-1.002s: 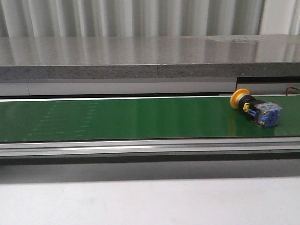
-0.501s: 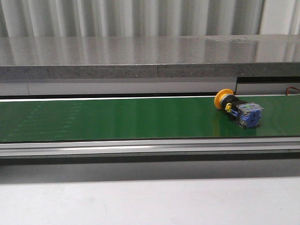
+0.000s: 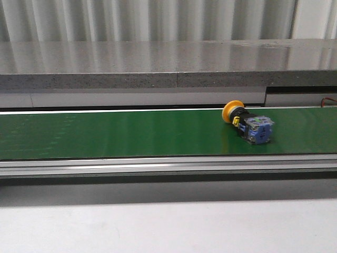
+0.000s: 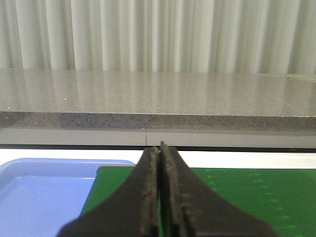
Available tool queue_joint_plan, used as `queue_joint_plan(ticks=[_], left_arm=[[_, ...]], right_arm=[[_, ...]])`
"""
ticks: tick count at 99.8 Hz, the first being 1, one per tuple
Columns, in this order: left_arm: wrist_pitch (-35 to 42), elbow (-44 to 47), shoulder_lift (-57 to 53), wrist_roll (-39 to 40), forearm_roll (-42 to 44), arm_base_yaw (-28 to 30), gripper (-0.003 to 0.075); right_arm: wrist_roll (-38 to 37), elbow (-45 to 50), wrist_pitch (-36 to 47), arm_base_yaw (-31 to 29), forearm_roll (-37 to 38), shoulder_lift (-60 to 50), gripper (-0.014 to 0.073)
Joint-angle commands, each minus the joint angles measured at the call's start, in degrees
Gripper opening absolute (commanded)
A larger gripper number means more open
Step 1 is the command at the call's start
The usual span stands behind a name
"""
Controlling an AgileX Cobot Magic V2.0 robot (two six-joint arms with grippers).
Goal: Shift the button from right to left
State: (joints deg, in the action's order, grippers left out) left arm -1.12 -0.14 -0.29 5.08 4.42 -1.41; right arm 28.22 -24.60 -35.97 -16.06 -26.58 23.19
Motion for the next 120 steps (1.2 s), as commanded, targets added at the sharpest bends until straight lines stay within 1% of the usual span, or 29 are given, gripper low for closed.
queue_joint_plan(ticks=[1, 20, 33, 42, 65, 75, 84, 92, 103, 120], left_arm=[[4.6, 1.5, -1.9, 0.3, 0.0, -0.4, -0.0020], [4.2, -0.4, -1.9, 0.3, -0.1, -0.4, -0.0020], [0.0, -7.3, -1.0, 0.3, -0.2, -0.4, -0.0020], [-3.5, -13.8, 1.7, 0.3, -3.3, -0.4, -0.0020], [-22.3, -32.4, 14.5, 0.3, -3.7, -0.4, -0.0020], [-30.5, -38.8, 20.3, 0.3, -3.7, -0.4, -0.0020], [-36.2, -43.3, 25.4, 0.3, -3.7, -0.5, -0.0020], [-40.2, -45.6, 29.3, 0.3, -3.7, -0.5, -0.0020], [-44.7, -46.8, 33.6, 0.3, -5.8, -0.5, -0.0020], [-45.1, -47.0, 37.7, 0.3, -5.8, -0.5, -0.0020]], right_arm=[[0.5, -1.4, 3.1, -0.1, -1.6, 0.1, -0.0067], [0.5, -1.4, 3.1, -0.1, -1.6, 0.1, -0.0067], [0.5, -1.4, 3.1, -0.1, -1.6, 0.1, -0.0067], [0.5, -1.4, 3.1, -0.1, -1.6, 0.1, -0.0067], [0.5, -1.4, 3.1, -0.1, -1.6, 0.1, -0.0067], [0.5, -1.4, 3.1, -0.1, -1.6, 0.1, -0.0067], [0.5, -1.4, 3.1, -0.1, -1.6, 0.1, -0.0067], [0.5, -1.4, 3.1, -0.1, -1.6, 0.1, -0.0067], [0.5, -1.4, 3.1, -0.1, -1.6, 0.1, -0.0067], [0.5, -1.4, 3.1, -0.1, -1.6, 0.1, -0.0067]])
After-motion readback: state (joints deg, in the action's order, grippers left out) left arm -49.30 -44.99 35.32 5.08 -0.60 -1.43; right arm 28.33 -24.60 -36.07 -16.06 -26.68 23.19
